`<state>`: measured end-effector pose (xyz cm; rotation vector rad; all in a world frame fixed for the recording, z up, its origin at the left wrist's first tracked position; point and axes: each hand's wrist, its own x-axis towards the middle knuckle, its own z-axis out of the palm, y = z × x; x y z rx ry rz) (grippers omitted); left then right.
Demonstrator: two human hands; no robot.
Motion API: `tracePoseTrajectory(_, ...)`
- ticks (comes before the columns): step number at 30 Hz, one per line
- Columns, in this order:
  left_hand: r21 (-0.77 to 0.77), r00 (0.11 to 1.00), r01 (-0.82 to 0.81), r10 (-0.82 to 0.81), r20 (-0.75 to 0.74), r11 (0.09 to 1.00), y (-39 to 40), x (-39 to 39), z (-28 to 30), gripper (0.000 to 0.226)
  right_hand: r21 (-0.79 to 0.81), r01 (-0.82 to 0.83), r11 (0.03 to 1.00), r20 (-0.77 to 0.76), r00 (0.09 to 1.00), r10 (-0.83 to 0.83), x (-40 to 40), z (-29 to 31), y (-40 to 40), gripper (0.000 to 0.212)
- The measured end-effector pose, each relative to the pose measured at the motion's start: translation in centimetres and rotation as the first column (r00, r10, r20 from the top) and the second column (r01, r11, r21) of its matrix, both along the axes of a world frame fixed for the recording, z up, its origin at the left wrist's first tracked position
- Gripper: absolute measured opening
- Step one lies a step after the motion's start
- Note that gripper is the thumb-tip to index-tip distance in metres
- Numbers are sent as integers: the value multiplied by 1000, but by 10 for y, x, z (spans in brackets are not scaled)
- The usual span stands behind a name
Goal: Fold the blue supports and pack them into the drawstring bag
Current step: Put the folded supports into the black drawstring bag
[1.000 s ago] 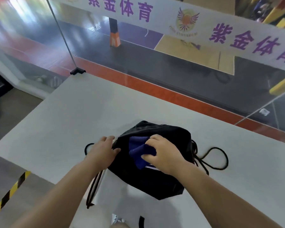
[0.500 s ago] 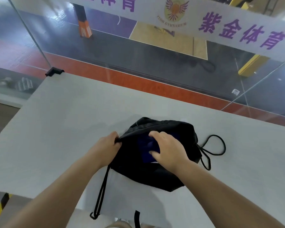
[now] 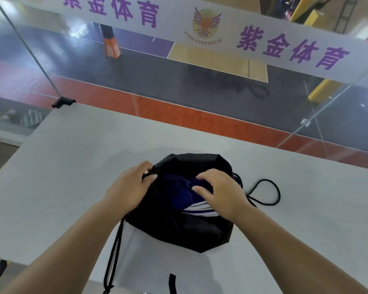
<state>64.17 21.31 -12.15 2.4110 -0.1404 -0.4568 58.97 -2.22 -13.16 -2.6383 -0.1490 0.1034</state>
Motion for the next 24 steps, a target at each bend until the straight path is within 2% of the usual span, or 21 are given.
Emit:
tracePoseTrajectory(2,46,998,30,-33,61,998,-9,2,7,17,-7,117,993,33,993,-117,-4,-2,-23,31)
tracePoseTrajectory(4,62,995,40,-45,89,997,-21,4,13,25,-23,261,965,9,965,-261,-7,-4,-46,36)
tracePoseTrajectory(7,18,999,9,-10,46,1000,-39,7,16,32,-119,378,918,-186,900,-394,-7,-14,-75,59)
tracePoseTrajectory(9,17,1000,10,-10,11,1000,-49,9,13,40,-145,346,927,-333,865,-375,-4,-24,-88,67)
tracePoseTrajectory(12,44,1000,4,-4,-6,999,-58,11,6,43,88,343,935,-515,819,-252,-4,-32,-92,54)
tracePoseTrajectory(15,70,1000,1,1,-26,998,-59,11,1,40,227,335,915,-534,828,-171,-6,-35,-86,43)
tracePoseTrajectory(17,94,999,14,-11,-41,996,-57,10,1,39,224,332,916,-529,831,-172,-8,-36,-83,49)
tracePoseTrajectory(20,129,999,27,-23,-32,991,-53,7,2,39,213,376,902,-600,779,-183,-9,-37,-81,64)
tracePoseTrajectory(22,164,999,32,-31,-11,986,-51,4,3,40,155,361,920,-596,777,-205,-9,-35,-81,59)
tracePoseTrajectory(24,198,1000,20,-24,16,980,-48,2,5,42,33,324,946,-529,808,-258,-7,-30,-81,45)
